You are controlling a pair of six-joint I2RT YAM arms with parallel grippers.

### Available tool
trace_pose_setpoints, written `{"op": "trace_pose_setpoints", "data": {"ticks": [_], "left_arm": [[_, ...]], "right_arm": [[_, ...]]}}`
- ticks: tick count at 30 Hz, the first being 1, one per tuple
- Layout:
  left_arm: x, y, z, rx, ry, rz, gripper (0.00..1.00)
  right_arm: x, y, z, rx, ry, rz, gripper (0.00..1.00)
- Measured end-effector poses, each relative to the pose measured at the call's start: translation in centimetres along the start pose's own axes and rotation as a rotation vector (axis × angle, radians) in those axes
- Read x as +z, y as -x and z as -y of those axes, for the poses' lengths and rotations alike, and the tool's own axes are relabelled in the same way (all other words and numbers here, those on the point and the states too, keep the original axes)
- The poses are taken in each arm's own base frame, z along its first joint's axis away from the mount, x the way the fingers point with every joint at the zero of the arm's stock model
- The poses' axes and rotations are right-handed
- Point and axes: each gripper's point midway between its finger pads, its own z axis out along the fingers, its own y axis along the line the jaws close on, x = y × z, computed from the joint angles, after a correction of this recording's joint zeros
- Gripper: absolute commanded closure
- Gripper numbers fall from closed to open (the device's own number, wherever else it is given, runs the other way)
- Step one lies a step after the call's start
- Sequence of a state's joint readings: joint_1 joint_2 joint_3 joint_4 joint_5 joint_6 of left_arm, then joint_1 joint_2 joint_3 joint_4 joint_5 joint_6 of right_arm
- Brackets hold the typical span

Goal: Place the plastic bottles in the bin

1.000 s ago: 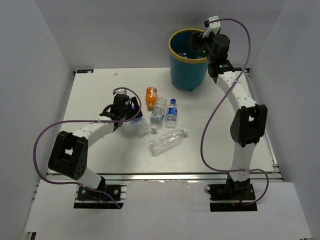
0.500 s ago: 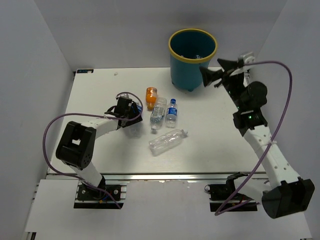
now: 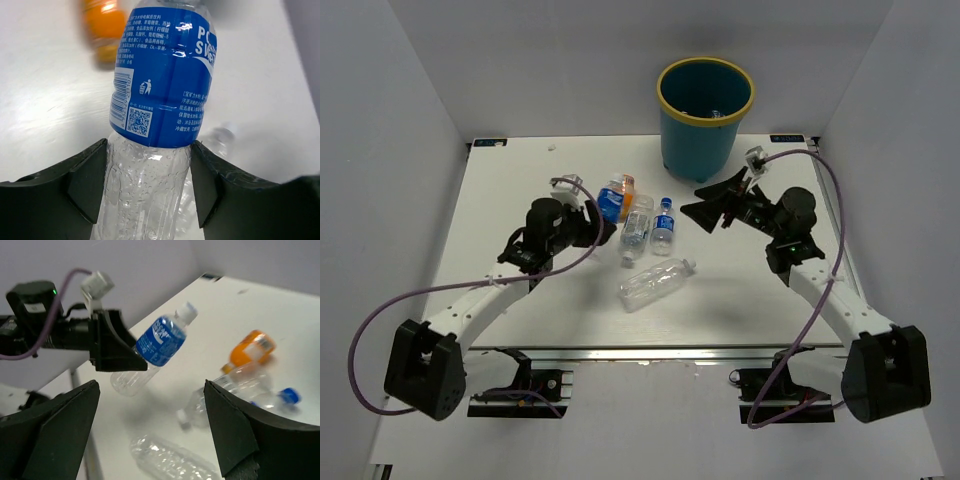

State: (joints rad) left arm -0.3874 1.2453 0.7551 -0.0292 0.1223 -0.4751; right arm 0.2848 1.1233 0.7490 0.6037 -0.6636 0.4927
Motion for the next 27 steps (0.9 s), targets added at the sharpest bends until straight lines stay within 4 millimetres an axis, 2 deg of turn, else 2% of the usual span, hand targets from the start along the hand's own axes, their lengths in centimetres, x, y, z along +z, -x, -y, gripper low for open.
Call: {"op": "trace_pose_setpoints", "data": {"ticks": [3, 5, 7, 10, 13, 19, 22, 23, 24, 25, 27], "left_arm": [[-1.6, 0.3, 5.4, 0.118, -0.199, 0.032, 0.52], [-2.2, -1.1, 8.5, 0.191, -0.305, 0.009, 0.52], [-2.5, -2.7, 10.4, 0.238, -0.376, -0.029, 0.52], [-2.5, -4.2, 11.3, 0.277, -0.413, -0.067, 0.52], [-2.5, -4.4, 11.6, 0.294, -0.424, -0.065, 0.52], [-3.6, -5.0, 14.2, 0.341, -0.526, -0.055, 0.55], [-4.0, -5.1, 14.8, 0.354, -0.556, -0.053, 0.55], [-4.1, -5.1, 14.8, 0.355, -0.561, -0.055, 0.55], [-4.0, -5.1, 14.8, 0.356, -0.560, -0.055, 0.50], [-4.0, -5.1, 14.8, 0.356, -0.558, -0.055, 0.47], [-3.9, -5.1, 14.6, 0.354, -0.549, -0.056, 0.36]], "right_arm": [[1.1, -2.5, -1.0, 0.079, 0.099, -0.067, 0.11], [2.0, -4.6, -1.8, 0.130, 0.158, -0.126, 0.11], [2.6, -6.2, -2.7, 0.167, 0.207, -0.178, 0.11], [3.3, -7.3, -3.3, 0.189, 0.245, -0.215, 0.11], [3.7, -7.4, -3.0, 0.194, 0.242, -0.223, 0.11], [4.6, -7.1, -2.3, 0.180, 0.208, -0.224, 0.11], [4.7, -7.3, -2.3, 0.176, 0.209, -0.229, 0.11], [4.8, -7.3, -2.4, 0.175, 0.212, -0.229, 0.18], [4.9, -7.4, -2.5, 0.174, 0.218, -0.229, 0.24], [4.9, -7.4, -2.6, 0.174, 0.225, -0.230, 0.38], [4.9, -7.3, -2.8, 0.175, 0.239, -0.231, 0.53]]}}
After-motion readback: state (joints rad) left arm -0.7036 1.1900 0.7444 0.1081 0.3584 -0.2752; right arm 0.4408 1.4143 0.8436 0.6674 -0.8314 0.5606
